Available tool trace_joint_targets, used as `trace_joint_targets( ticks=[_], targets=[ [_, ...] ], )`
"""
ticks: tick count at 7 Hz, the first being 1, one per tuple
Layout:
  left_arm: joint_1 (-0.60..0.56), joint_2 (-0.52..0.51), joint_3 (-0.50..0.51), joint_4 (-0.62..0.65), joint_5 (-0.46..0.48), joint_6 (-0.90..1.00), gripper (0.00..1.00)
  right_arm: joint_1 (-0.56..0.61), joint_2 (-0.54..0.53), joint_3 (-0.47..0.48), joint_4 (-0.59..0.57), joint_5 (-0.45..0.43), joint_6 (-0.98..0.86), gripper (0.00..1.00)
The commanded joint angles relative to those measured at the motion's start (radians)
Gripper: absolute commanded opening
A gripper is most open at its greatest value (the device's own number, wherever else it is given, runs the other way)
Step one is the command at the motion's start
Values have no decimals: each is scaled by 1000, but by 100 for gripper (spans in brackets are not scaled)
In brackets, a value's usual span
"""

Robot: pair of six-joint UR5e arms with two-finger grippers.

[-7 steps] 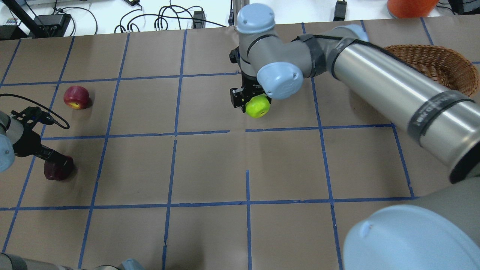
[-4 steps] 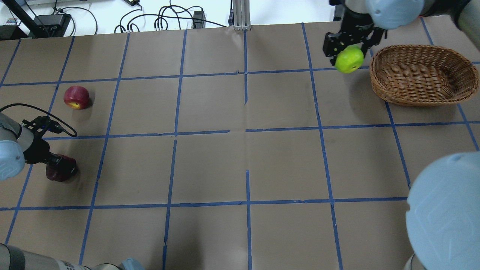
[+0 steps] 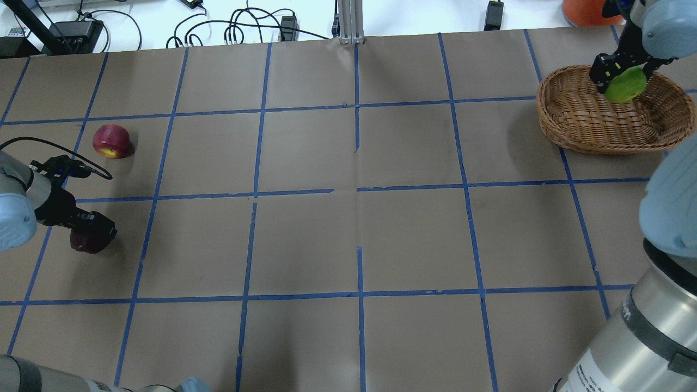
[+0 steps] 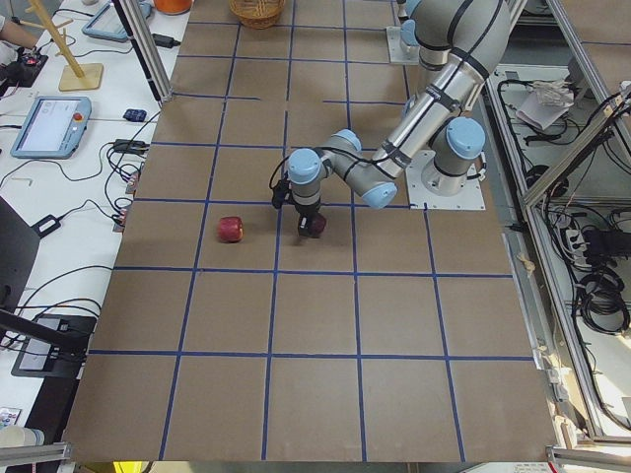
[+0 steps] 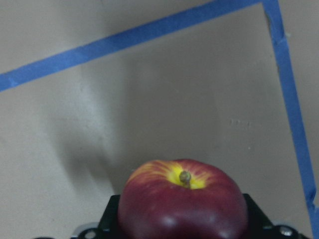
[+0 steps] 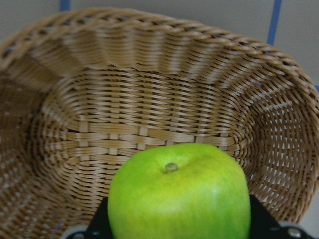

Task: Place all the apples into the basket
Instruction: 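Release the green apple in the basket while the left carries the dark red apple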

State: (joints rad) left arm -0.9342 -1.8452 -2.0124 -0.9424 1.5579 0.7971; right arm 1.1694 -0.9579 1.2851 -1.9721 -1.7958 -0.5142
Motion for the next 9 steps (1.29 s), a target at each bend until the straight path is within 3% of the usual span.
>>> trace_joint_targets(
  ticks=[1,2,3,4,6,7,8,9],
  targets=[
    [-217,12,137,-168,-10,-390,47,-80,60,-4,-51,-5,-23,25],
    [-336,32,141,-170,-31,-594,47,-105,86,-1,-106,-4,-38,76],
    [-442,26,138,-171,-97,-804,47,-128,102,-4,-105,6,-58,100],
    [-541,5,141,-155,-125,-1030,47,-128,97,-6,-97,0,-59,100],
    [-738,-66,143,70,-202,-1502,47,-103,32,-7,-26,12,-63,100],
    [-814,-122,144,188,-206,-1703,48,-53,-49,-7,102,45,-63,100],
    [-862,-176,146,277,-203,-1837,55,-22,-123,-4,208,143,-49,100],
    [-871,-207,149,322,-209,-1969,100,25,-160,-3,273,180,-50,100]
  ],
)
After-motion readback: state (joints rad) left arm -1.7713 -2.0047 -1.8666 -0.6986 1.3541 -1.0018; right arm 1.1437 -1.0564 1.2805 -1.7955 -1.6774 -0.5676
